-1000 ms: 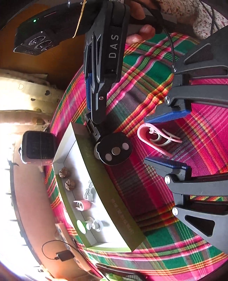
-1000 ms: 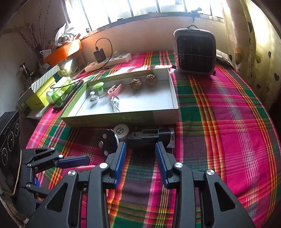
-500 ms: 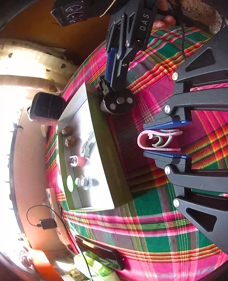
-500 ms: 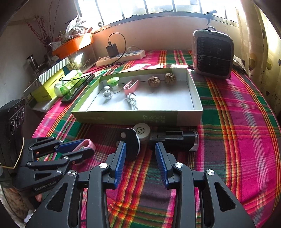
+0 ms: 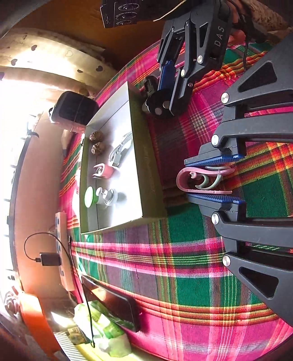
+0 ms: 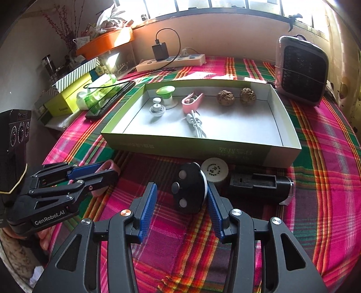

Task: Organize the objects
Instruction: 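Grasp the pink-and-white clip with the left tool while the right tool approaches the black round disc, then close the right tool on the black round disc while the left tool holds the clip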

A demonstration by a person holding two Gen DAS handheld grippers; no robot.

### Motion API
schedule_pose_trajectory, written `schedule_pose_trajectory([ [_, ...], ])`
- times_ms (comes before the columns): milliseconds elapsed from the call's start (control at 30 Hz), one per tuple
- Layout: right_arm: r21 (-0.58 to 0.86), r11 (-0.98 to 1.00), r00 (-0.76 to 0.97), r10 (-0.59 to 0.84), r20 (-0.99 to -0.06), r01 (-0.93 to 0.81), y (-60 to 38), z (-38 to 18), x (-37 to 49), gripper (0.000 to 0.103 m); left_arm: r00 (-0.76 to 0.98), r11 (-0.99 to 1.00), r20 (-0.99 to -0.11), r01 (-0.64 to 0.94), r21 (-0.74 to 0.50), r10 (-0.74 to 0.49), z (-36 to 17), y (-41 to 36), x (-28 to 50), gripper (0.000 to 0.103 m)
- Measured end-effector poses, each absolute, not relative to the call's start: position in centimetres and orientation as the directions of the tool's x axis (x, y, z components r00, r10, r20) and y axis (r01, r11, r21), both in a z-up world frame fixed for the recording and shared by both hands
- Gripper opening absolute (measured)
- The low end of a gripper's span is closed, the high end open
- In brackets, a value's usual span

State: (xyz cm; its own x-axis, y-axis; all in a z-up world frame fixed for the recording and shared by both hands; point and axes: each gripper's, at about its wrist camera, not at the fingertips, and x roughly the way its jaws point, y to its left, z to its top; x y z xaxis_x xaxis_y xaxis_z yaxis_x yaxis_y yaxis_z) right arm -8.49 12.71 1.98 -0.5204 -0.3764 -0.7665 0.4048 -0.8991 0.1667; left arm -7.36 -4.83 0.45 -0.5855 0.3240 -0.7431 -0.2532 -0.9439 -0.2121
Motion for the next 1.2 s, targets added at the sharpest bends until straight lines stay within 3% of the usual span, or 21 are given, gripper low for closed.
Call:
schedule_pose_trajectory([
  [600,0.095,-0.909,-0.544,-0.324,-0.774,0.405,10.4,1.4,-9.8,0.045,-0.579,-0.936,-0.737,-0.255,-0.243,0.349,0.4,-5.1,-7.5,0.021],
  [900,0.087,-0.923,-0.562,-0.301,-0.771,0.375,10.9,1.4,-9.9,0.03,-0.58,-0.936,-0.737,-0.255,-0.242,0.348,0.3,-5.1,-7.5,0.021],
  [1200,0.09,-0.922,-0.561,-0.303,-0.77,0.376,10.9,1.3,-9.9,0.03,-0.582,-0.94,-0.74,-0.255,-0.226,0.336,0.4,-4.9,-7.5,0.021],
])
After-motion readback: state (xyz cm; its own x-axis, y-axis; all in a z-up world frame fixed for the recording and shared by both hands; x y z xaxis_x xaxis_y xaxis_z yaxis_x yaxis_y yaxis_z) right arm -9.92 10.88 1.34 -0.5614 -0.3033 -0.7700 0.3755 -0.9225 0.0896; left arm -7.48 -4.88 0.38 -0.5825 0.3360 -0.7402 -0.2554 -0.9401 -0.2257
